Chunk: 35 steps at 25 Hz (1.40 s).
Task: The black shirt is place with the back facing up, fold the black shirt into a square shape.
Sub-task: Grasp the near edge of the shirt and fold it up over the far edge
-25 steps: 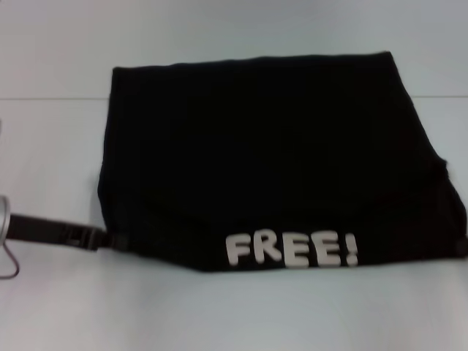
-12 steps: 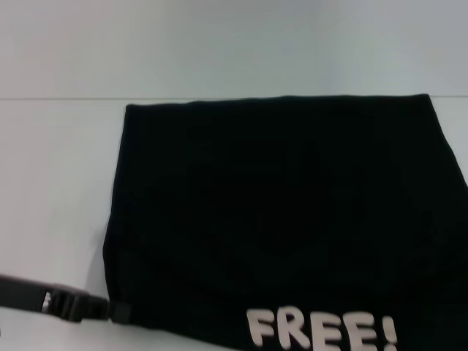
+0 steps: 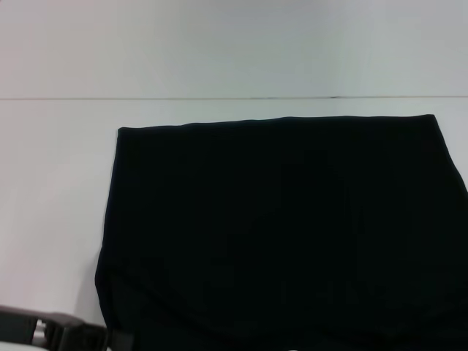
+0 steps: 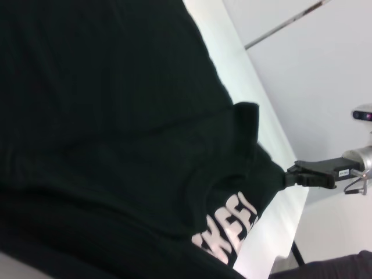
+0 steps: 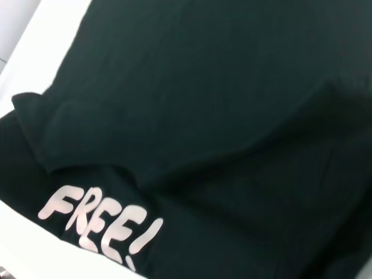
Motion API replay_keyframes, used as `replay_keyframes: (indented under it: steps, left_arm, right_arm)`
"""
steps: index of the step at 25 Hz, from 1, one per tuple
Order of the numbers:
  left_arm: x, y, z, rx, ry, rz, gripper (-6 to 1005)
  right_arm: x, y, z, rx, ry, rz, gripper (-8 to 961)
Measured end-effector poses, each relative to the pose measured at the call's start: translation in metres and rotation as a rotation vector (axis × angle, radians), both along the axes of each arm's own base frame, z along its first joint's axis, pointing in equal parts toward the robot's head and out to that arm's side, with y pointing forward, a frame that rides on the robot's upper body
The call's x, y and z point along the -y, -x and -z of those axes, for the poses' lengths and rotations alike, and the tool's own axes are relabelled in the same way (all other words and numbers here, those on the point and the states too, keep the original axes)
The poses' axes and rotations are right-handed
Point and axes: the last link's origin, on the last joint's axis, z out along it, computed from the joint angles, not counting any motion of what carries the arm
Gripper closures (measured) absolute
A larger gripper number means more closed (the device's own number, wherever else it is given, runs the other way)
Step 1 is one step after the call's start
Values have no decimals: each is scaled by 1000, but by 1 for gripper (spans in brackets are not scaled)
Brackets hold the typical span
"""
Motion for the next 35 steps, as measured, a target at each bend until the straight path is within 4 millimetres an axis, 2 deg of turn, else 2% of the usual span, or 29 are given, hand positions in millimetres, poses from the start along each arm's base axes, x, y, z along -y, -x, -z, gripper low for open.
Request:
replay_keyframes:
  steps: [4, 7, 11, 17, 21, 29, 35]
  left_arm:
    - [-17, -7, -5, -4, -38, 34, 875]
    - [-41, -17, -11, -19, -80, 58, 871]
    - [-83, -34, -19, -70, -137, 71, 866]
    - [-139, -53, -25, -195, -272, 47, 859]
    - [-169, -51, -19, -307, -386, -13, 854]
    - [-200, -49, -5, -429, -546, -44, 845]
    - [-216, -55, -3, -492, -623, -19, 837]
  right_arm:
    - [-24, 8, -10, 8, -53, -50, 910]
    - [-49, 15, -16, 20, -109, -83, 910]
    - [-91, 28, -22, 52, -181, -108, 909]
    - [-153, 55, -19, 123, -238, -145, 908]
    - [-188, 70, -11, 183, -273, -154, 909]
    - [-244, 94, 13, 295, -363, -167, 900]
    - [-269, 108, 20, 361, -444, -176, 886]
